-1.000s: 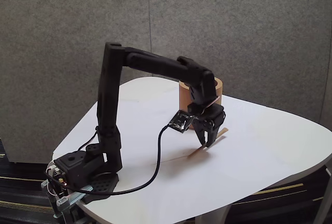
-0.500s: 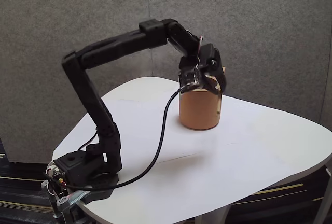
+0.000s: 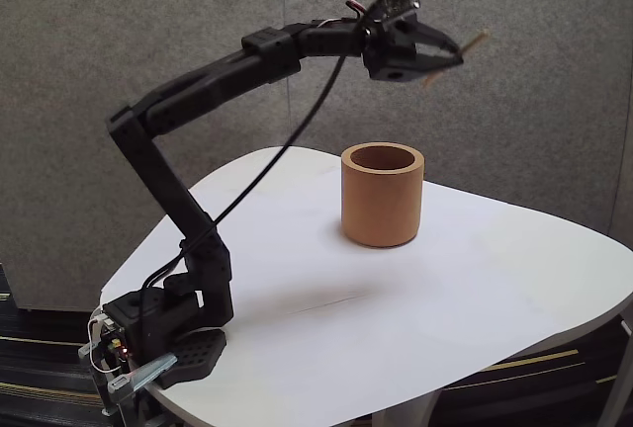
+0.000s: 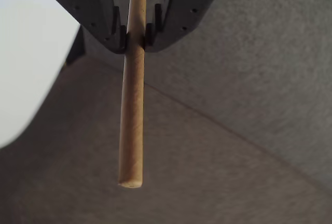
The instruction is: Grab the pen and put it in the pen holder.
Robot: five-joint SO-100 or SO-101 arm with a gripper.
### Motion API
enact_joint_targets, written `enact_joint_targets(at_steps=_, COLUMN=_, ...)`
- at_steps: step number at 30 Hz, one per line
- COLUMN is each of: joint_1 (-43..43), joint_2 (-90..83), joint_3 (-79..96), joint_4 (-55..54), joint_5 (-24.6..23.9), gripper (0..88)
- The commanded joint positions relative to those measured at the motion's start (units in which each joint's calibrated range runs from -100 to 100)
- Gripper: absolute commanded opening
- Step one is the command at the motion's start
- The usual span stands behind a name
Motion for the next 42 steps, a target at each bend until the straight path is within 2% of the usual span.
enact_joint_targets(at_steps=1, joint_1=-5.8, joint_2=-1.6, joint_3=-2.5, joint_4=-14.3, joint_5=8.6, gripper=0.5)
enact_joint_targets(at_steps=9, joint_1=-13.0, joint_2=1.0, joint_3=9.7, joint_4=-27.0, joint_5=20.9, gripper=0.5)
enact_joint_targets(at_steps=14, joint_1=-13.8, joint_2=1.2, joint_3=20.1, joint_4=-32.6, joint_5=24.0, gripper=0.5)
enact_joint_targets(at_steps=23, joint_1=-15.5, joint_2=12.8, joint_3=18.3, joint_4=-33.1, joint_5=24.2, gripper=0.5)
enact_joint_targets(at_steps=32, joint_1=-19.7, joint_2=18.9, joint_3=19.5, joint_4=-33.1, joint_5=24.0, gripper=0.5)
enact_joint_targets(at_steps=42, joint_1=-19.6, joint_2=22.4, joint_3=19.9, joint_4=-32.2, joint_5=23.7, gripper=0.5)
